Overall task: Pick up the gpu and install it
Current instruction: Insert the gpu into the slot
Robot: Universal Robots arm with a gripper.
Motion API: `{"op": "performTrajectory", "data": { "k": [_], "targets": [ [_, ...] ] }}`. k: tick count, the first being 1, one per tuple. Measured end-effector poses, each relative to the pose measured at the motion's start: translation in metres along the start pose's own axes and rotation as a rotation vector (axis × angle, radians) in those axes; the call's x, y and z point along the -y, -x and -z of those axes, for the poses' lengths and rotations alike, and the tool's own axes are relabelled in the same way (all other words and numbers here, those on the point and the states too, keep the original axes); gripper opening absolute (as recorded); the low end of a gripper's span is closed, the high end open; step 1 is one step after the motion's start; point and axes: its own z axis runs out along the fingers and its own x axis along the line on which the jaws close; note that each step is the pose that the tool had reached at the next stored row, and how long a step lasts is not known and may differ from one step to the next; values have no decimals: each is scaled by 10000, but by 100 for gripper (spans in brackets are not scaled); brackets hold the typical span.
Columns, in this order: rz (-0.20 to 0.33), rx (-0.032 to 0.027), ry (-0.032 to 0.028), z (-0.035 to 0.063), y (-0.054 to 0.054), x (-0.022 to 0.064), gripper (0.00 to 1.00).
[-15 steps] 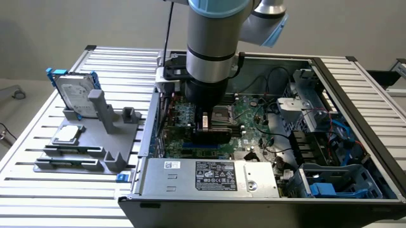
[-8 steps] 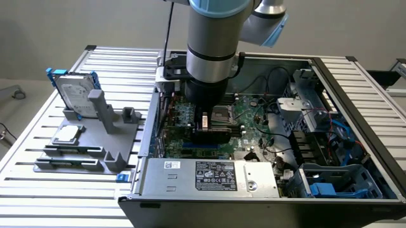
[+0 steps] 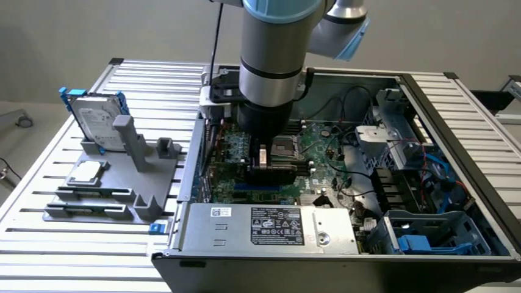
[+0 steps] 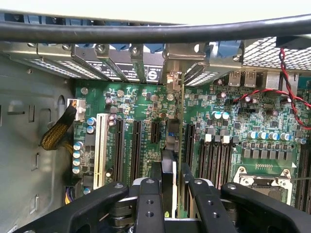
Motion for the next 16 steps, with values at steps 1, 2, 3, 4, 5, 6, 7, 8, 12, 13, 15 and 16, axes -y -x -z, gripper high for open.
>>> {"op": "performTrajectory", "data": {
  "k": [1, 2, 3, 4, 5, 6, 7, 8, 12, 13, 15, 16],
  "targets": [
    [0, 0, 0, -3, -1, 0, 26],
    [0, 0, -1, -6, -1, 0, 26],
    [0, -2, 0, -9, -2, 0, 26],
    [0, -2, 0, -12, -3, 1, 26],
    [0, -2, 0, -15, -4, 0, 26],
    [0, -3, 0, -18, -6, 1, 26],
    [0, -2, 0, -21, -7, 1, 26],
    [0, -2, 0, -23, -9, 1, 26],
    [0, -2, 1, -29, -16, 1, 26],
    [0, -3, 1, -31, -17, 1, 26],
    [-1, -4, 2, -34, -19, 2, 26],
    [-1, -5, 2, -36, -19, 3, 26]
  ]
}}
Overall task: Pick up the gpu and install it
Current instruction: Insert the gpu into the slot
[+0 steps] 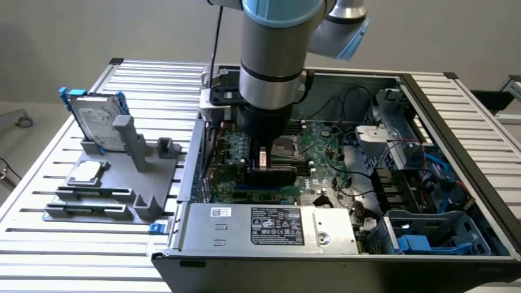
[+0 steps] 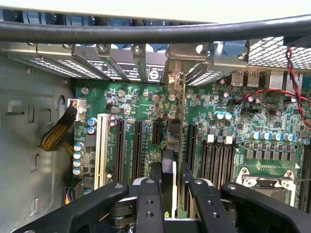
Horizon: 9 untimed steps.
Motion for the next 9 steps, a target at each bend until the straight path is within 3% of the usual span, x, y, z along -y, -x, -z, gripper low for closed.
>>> {"op": "performTrajectory", "data": {
  "k": [9],
  "targets": [
    [-1, 2, -2, -10, -1, 14, 26]
  ]
}}
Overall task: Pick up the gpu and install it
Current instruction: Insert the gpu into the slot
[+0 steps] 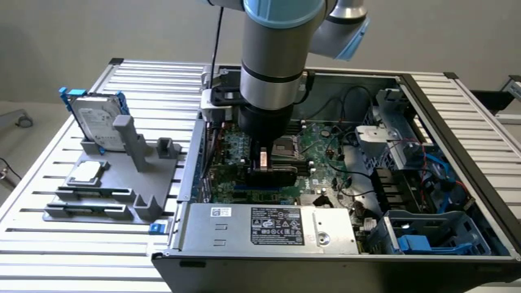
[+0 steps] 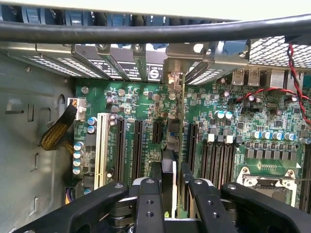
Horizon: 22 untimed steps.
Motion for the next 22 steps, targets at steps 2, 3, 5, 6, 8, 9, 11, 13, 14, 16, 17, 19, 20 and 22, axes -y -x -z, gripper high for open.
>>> {"op": "performTrajectory", "data": {
  "k": [2, 3, 5, 6, 8, 9, 11, 13, 14, 16, 17, 19, 20, 22],
  "targets": [
    [-8, 1, 0, 0, 0, 0, 26],
    [-22, 1, 0, -1, 0, 0, 26],
    [-85, 5, -2, -2, 0, -2, 26],
    [-128, 7, -2, -3, 1, -4, 26],
    [-234, 13, -2, -5, 1, -9, 26],
    [-289, 16, 0, -6, 2, -11, 26],
    [-393, 36, -4, -13, 3, -13, 26],
    [-429, 33, 4, -12, 3, -14, 26],
    [-434, 29, 7, -10, 3, -14, 26],
    [-439, 25, 12, -9, 3, -15, 26],
    [-441, 24, 13, -9, 3, -15, 26],
    [-444, 25, 17, -9, 3, -15, 26],
    [-446, 24, 22, -8, 3, -15, 26],
    [-450, 27, 33, -9, 3, -15, 27]
  ]
}}
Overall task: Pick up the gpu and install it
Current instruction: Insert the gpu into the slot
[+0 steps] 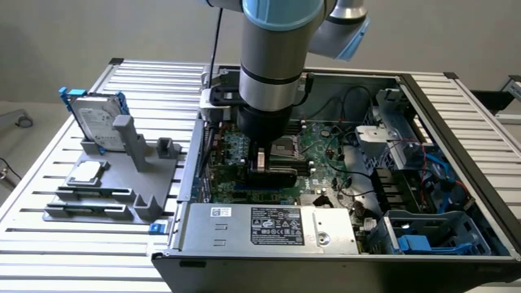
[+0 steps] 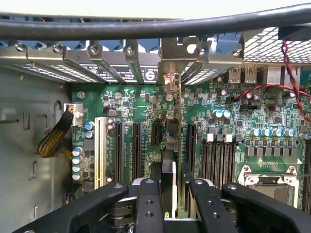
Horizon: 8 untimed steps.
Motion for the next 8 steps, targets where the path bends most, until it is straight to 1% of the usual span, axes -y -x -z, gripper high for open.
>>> {"op": "performTrajectory", "data": {
  "k": [2, 3, 4, 5, 6, 8],
  "targets": [
    [-8, 2, 14, 8, 2, 0, 40],
    [-11, 2, 20, 13, 4, 0, 40],
    [-14, 1, 27, 21, 5, -1, 52],
    [-17, 2, 33, 29, 8, -1, 52],
    [-20, 1, 42, 43, 10, -2, 57],
    [-25, 1, 58, 82, 17, -4, 57]
  ]
}}
